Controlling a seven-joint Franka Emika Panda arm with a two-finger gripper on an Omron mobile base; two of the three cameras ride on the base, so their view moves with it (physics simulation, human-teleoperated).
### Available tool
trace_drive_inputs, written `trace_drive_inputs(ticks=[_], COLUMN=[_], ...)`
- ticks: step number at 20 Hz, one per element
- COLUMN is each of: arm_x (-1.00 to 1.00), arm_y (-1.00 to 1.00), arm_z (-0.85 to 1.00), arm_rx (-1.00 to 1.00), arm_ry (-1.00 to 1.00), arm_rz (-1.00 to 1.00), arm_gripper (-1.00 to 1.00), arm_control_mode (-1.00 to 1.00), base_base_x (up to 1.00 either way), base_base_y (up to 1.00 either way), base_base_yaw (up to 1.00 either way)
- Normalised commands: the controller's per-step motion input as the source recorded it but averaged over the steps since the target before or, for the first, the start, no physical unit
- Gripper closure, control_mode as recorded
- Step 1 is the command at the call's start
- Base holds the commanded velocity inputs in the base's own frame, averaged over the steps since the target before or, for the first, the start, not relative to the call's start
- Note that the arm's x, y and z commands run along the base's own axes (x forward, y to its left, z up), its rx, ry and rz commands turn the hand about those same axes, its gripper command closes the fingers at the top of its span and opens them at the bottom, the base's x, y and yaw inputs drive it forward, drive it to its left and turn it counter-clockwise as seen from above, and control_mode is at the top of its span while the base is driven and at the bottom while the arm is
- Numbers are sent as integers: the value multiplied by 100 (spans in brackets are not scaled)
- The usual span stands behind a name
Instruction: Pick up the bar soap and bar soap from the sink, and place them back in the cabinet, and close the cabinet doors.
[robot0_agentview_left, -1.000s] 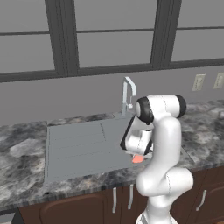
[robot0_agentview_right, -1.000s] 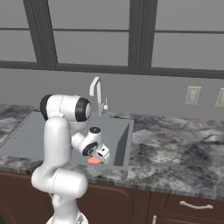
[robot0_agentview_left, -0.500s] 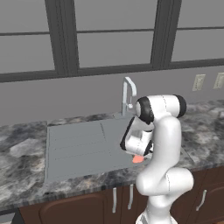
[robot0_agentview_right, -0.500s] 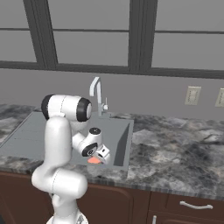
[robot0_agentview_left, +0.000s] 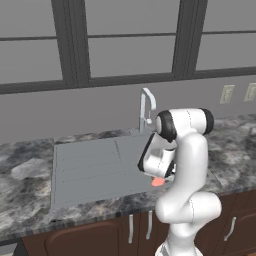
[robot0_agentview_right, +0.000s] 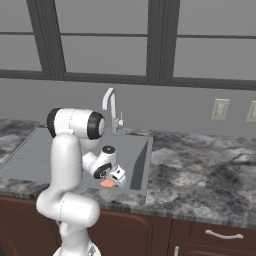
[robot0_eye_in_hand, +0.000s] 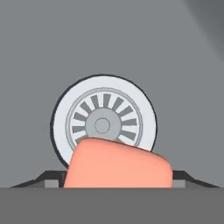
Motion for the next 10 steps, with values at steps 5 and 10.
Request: trace_drive_inputs(ticks=[5,10], arm_x=[5,0], arm_y=[0,0], arm_z=[59,71], arm_rx=[0,0], arm_ry=[0,0], arm_rz=[0,0], arm_gripper=[100,100], arm_control_mode=[-100,-100], base_base_x=[0,0], base_base_y=[0,0], base_base_yaw=[0,0])
